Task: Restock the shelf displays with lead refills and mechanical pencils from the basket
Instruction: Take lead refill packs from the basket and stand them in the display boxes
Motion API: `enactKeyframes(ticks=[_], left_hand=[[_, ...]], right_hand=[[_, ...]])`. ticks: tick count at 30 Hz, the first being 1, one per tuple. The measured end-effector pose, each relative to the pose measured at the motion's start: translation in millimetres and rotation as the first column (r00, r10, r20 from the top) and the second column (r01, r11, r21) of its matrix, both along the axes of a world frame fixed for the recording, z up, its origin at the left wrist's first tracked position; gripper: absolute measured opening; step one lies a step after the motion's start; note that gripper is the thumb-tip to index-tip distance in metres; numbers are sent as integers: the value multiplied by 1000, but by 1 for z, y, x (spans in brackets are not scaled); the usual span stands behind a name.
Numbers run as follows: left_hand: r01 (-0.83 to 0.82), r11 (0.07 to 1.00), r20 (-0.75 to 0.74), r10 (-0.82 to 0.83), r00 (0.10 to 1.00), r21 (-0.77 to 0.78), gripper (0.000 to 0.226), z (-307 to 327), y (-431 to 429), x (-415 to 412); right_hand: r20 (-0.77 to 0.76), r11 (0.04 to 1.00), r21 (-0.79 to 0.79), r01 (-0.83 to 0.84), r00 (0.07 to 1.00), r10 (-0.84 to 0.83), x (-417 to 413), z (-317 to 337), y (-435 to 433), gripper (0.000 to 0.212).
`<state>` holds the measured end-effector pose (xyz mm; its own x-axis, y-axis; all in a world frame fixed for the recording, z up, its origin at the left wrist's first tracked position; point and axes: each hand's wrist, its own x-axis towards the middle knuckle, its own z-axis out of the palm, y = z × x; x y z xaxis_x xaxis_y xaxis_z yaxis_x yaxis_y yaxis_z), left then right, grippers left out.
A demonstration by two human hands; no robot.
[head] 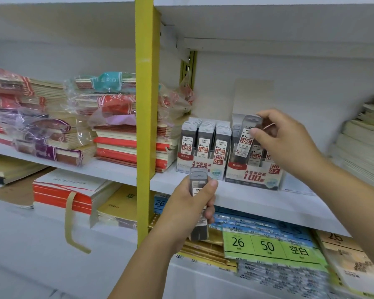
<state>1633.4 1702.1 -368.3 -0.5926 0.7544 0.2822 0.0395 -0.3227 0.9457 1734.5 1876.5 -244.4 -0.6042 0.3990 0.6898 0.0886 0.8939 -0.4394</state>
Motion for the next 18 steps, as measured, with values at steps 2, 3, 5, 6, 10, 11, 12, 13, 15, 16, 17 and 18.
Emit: enactKeyframes(ticks=[2, 3, 5, 6, 10, 11, 12, 13, 15, 16, 17, 18], left_hand=[[40, 999, 8, -40, 999, -12, 12, -1, -1, -2], [69, 997, 25, -69, 997, -18, 10, -1, -2, -3], [132, 991, 72, -129, 989, -39, 13, 0, -5, -4], [160, 986, 100, -155, 983, -43, 19, 1, -7, -4], [192, 981, 92, -190, 978, -16, 34, 4, -10, -3], [189, 982, 67, -188, 980, -18, 32, 4, -11, -3], [187, 982, 44, -186, 982, -23, 28, 3, -12, -2], [191, 981, 28, -190, 981, -26, 25, 2, -13, -2], [207, 978, 23, -206, 978, -22, 24, 2, -13, 1], [215, 976, 23, -215, 976, -25, 26, 2, -12, 3], [222, 975, 20, -221, 975, -31, 28, 2, -11, 5], [228, 973, 13, -228, 974, -38, 30, 3, -9, 7]], right_hand=[[34, 998, 39, 41, 999, -42, -5, -3, 1, 24], [56, 997, 55, 46, 997, -49, -6, -7, 0, 31], [89, 988, 138, 75, 992, -87, -8, -15, -1, 35], [92, 977, 187, 97, 989, -116, -8, -19, -1, 33], [4, 974, 173, 145, 989, -148, -1, -28, -7, 39], [-23, 979, 166, 117, 993, -115, 4, -32, -13, 39], [-38, 986, 155, 69, 997, -63, 9, -38, -19, 37], [-41, 992, 129, 6, 999, -1, 15, -45, -25, 33], [-31, 993, -2, -118, 993, 118, 25, -60, -37, 23], [-24, 980, -101, -172, 985, 170, 29, -67, -41, 22], [-8, 958, -197, -210, 977, 213, 31, -72, -45, 22], [12, 929, -286, -236, 968, 249, 32, -76, -48, 23]])
